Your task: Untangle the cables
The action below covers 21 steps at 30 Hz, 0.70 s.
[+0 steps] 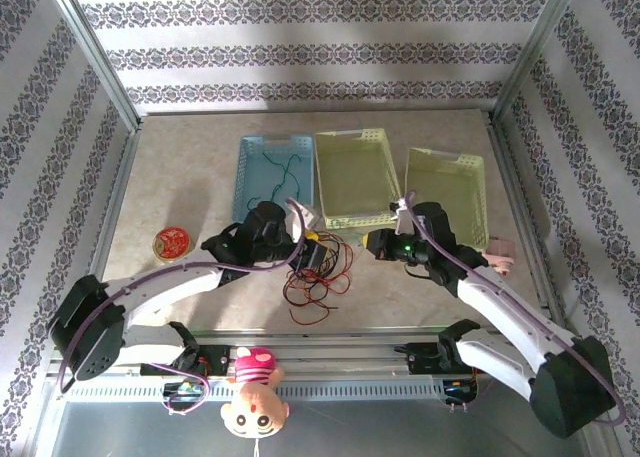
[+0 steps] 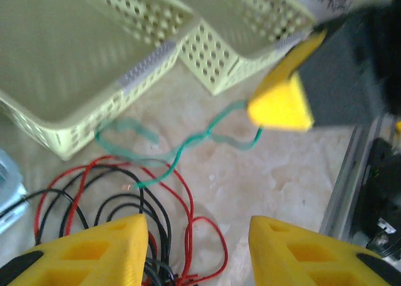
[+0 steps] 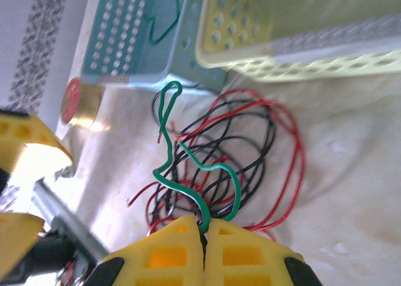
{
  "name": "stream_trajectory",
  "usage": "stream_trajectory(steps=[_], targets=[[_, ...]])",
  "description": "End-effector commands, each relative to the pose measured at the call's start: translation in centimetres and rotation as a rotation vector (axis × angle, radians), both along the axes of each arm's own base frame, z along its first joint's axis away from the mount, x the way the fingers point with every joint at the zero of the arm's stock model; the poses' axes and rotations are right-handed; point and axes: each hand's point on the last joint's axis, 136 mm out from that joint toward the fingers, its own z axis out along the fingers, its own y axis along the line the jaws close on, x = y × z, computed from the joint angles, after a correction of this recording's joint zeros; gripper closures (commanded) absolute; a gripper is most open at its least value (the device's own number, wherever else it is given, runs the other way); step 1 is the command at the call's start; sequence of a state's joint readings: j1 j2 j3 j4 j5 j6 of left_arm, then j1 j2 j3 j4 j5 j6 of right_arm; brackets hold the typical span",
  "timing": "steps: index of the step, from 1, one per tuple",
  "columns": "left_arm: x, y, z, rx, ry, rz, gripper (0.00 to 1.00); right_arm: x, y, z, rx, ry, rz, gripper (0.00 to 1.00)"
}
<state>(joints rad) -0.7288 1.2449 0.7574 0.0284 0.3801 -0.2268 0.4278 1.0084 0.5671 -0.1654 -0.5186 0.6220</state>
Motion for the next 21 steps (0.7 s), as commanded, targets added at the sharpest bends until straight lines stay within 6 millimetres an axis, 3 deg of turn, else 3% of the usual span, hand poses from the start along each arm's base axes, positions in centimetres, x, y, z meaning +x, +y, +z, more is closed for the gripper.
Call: stream_trajectory(steps=[1,7,14,21], targets=[[1.5,1.1,2.5,-0.107,0.021,0.049,0.54,-0.7,3.1,2.8,0.149,0.010,0.181,1.00],[2.4,3.2,3.3,-0.230,0.101,0.072,0.54,-0.9,4.7,3.7,0.222,0.055,0.270,1.00],[0.9,2.8,2.1,-0.237,0.173,0.009,0.54,-0.4,4.9,4.4,0.228,0.041,0.273,1.00],[1.3,3.0,1.0,-0.230,0.185,0.038,0.54,0.1,5.4,4.7,0.224,0.023,0.272,1.00]])
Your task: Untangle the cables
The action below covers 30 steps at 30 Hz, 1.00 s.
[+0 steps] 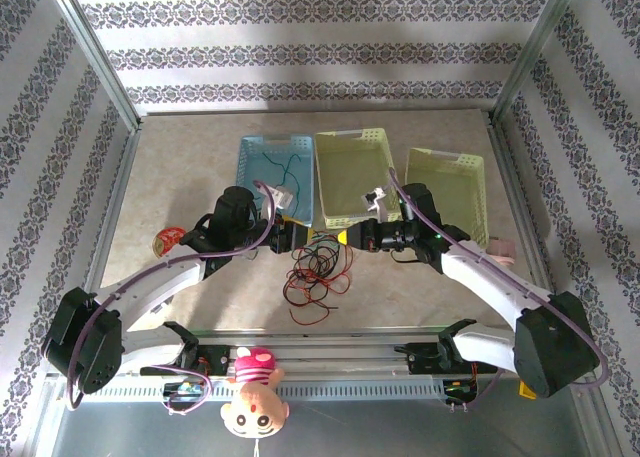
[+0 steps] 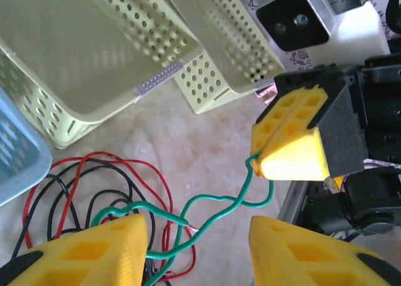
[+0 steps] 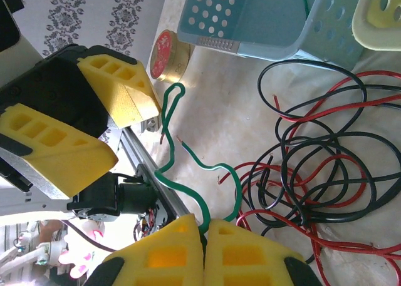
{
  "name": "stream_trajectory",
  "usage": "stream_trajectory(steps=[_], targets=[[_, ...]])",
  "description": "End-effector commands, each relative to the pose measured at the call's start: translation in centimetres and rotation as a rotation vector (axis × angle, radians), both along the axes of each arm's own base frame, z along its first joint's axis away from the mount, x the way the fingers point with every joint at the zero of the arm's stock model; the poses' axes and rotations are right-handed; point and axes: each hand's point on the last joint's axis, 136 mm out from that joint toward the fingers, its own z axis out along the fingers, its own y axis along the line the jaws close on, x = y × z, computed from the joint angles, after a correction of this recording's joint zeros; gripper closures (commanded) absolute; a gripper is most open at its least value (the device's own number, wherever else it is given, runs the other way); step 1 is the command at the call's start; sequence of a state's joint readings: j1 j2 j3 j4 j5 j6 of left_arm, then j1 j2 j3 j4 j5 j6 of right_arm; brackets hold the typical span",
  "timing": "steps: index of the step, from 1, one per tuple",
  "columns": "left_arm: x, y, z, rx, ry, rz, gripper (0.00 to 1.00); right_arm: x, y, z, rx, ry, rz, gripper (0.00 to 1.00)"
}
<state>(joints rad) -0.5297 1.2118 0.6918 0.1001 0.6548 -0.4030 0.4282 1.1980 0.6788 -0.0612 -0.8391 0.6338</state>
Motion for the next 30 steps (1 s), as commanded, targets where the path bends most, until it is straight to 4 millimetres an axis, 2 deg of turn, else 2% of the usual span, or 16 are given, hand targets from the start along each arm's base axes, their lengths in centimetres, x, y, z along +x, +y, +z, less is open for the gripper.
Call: stream_trajectory(steps=[1,4,11,20,23,30], targets=[[0.2,0.0,0.2,-0.029,-0.009,0.008,0.54,0.4,0.8,1.7,0.031,-0.045,0.023,1.00],[0.8,0.6,-0.2,-0.017,-0.018,0.052,0.55,0.4,1.0,1.6,0.025,-0.045,0.023,1.00],[2.6,3.6,0.0,-0.056,-0.023,0.195,0.54,0.2,1.0,1.1,0.013,-0.041,0.017,1.00],[2.8,2.4,-0.1,-0.086,-0.004,0.134,0.55,0.1,2.0,0.9,-0.001,-0.039,0.044,1.00],[2.7,2.2,-1.0,-0.060,0.032,0.112,0.56,0.3,2.2,1.0,-0.002,-0.045,0.044,1.00],[2.2,2.8,-2.1,-0.034,0.039,0.134,0.56,0.7,2.3,1.6,-0.001,-0.060,0.039,1.00]])
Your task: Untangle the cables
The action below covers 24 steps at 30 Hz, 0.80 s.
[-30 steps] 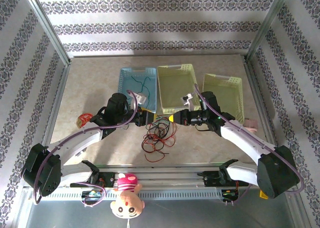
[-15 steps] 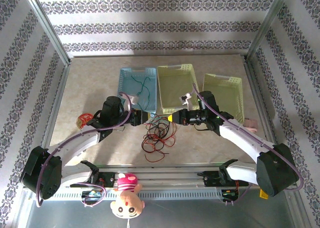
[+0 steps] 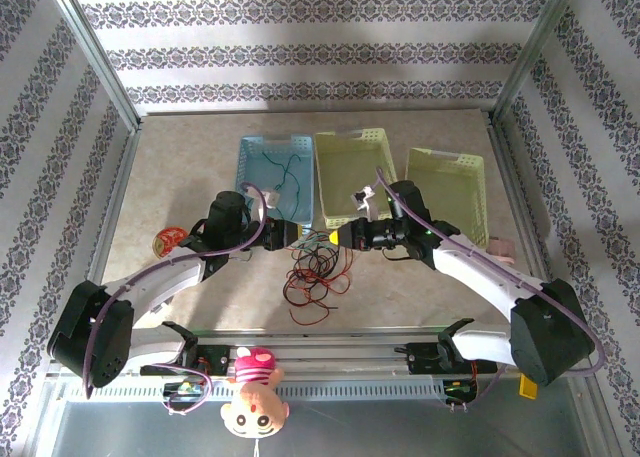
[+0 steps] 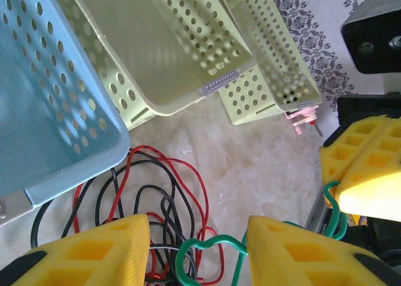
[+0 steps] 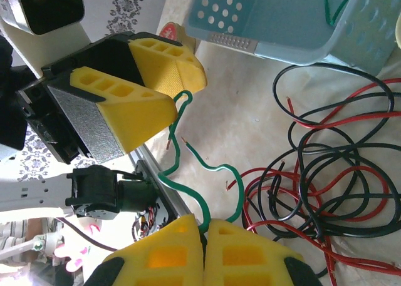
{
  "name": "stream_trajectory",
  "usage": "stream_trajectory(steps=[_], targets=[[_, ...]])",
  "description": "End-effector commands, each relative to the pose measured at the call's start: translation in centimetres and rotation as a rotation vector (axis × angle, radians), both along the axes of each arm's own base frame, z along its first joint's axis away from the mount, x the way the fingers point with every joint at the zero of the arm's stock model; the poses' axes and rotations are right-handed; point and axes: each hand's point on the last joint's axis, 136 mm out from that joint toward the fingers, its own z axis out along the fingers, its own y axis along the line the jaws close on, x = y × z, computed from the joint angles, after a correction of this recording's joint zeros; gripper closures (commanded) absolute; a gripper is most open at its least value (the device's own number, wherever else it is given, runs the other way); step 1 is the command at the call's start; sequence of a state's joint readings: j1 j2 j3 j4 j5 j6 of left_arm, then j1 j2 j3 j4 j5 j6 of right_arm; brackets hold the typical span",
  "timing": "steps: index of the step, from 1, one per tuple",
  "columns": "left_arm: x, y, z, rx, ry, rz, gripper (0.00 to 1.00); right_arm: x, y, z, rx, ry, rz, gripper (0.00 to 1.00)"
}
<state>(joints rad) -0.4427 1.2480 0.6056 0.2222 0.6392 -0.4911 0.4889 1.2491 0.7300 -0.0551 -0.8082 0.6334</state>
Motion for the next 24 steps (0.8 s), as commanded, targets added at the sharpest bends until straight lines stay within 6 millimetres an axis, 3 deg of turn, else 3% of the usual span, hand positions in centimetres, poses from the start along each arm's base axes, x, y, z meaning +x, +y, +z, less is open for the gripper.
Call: stream_trajectory(steps=[1,6,10,16,19,24], targets=[[-0.1,0.2,0.7,-0.010,-0.031,-0.001,0.57,0.6,0.5,1.2,0.014,-0.044,0.003,1.00],[0.2,-0.1,1.3,-0.043,-0.036,-0.003,0.72,0.8,0.7,0.7,0.003,-0.036,0.001,1.00],[0.2,-0.2,1.4,-0.039,-0.034,-0.014,0.73,1.3,0.8,0.7,-0.008,-0.049,-0.016,1.00],[0.1,-0.2,2.4,-0.053,-0.049,-0.009,0.92,2.3,0.3,-0.1,-0.050,-0.056,-0.069,1.00],[0.3,-0.1,3.8,-0.079,-0.075,0.008,1.00,2.7,-0.1,-1.1,-0.095,-0.056,-0.106,1.00],[1.0,0.0,7.8,-0.127,-0.160,0.040,1.00,2.9,0.2,-2.4,-0.155,-0.047,-0.117,1.00]])
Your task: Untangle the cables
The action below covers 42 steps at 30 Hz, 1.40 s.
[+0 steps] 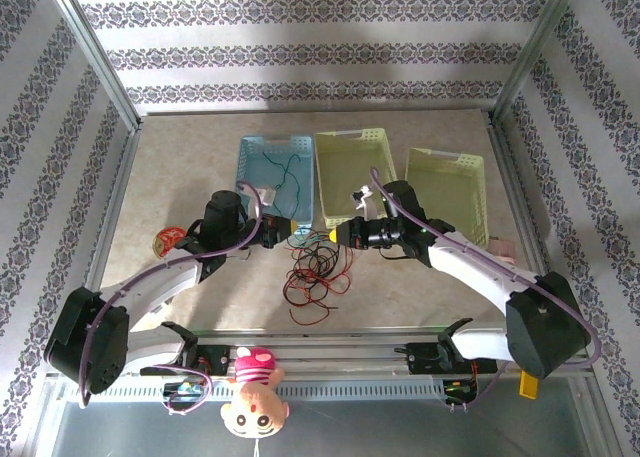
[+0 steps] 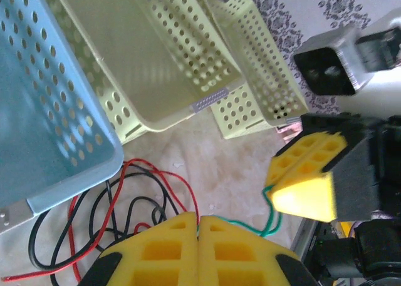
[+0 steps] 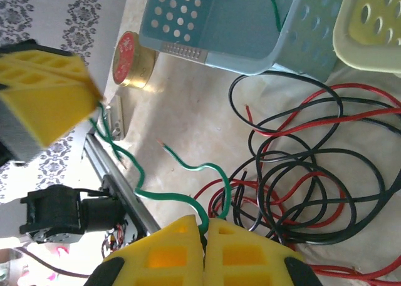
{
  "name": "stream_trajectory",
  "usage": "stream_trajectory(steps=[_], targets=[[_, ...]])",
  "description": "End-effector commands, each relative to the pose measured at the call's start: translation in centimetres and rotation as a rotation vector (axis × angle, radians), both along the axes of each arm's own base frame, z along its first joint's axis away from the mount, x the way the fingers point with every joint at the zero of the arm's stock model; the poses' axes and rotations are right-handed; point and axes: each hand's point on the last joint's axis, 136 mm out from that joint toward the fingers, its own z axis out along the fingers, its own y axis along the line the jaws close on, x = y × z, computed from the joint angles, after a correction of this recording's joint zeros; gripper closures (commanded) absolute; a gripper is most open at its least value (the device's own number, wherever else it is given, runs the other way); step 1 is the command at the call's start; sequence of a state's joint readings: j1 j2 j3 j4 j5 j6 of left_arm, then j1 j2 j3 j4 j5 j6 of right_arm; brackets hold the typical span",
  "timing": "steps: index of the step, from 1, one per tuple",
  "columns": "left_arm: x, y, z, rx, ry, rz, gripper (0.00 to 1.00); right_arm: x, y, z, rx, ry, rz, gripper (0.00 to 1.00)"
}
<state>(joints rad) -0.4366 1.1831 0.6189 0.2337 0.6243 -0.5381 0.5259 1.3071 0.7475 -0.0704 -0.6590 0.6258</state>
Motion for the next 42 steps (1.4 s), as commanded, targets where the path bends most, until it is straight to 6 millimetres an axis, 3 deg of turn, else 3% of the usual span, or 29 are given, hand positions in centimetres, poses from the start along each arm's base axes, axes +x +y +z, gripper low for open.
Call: stream_trajectory(steps=[1,12,15,20,23,25,27,28,31,34,38,39,42], targets=[[0.8,-0.3,5.7,-0.078,-0.131,0.006,1.00,1.5,0.1,-0.1,-0.054,-0.044,-0.045,1.00],[1.5,-0.7,14.1,-0.213,-0.292,0.012,1.00,2.3,1.4,-1.2,-0.147,-0.041,-0.026,1.00],[2.0,-0.5,16.0,-0.260,-0.345,0.040,1.00,3.2,2.5,-1.0,-0.154,-0.058,-0.004,1.00],[4.2,-0.1,18.0,-0.263,-0.409,0.113,1.00,4.9,6.1,-0.4,-0.125,-0.058,0.052,1.00],[6.3,0.9,16.9,-0.209,-0.389,0.218,1.00,5.6,8.0,-0.4,-0.110,-0.051,0.077,1.00],[7.7,2.3,14.8,-0.122,-0.353,0.318,0.96,6.3,8.6,-0.4,-0.100,-0.040,0.064,1.00],[8.7,4.2,12.8,-0.018,-0.321,0.427,0.67,7.1,8.5,-0.6,-0.108,-0.026,0.036,1.00],[8.8,5.2,12.0,0.033,-0.314,0.477,0.58,7.5,8.4,-0.8,-0.115,-0.013,0.018,1.00],[8.3,8.4,10.8,0.142,-0.325,0.604,0.39,8.2,8.2,-1.8,-0.126,0.033,-0.012,1.00],[7.0,11.0,10.6,0.231,-0.346,0.689,0.36,8.8,8.3,-2.6,-0.135,0.069,-0.028,1.00],[5.1,12.9,9.4,0.335,-0.319,0.710,0.35,9.4,8.9,-2.9,-0.135,0.088,-0.033,1.00],[4.7,13.1,8.9,0.351,-0.302,0.707,0.35,9.7,9.0,-2.8,-0.136,0.088,-0.038,0.95],[3.5,13.1,6.8,0.379,-0.247,0.667,0.33,10.5,9.2,-2.1,-0.133,0.064,-0.057,0.64]])
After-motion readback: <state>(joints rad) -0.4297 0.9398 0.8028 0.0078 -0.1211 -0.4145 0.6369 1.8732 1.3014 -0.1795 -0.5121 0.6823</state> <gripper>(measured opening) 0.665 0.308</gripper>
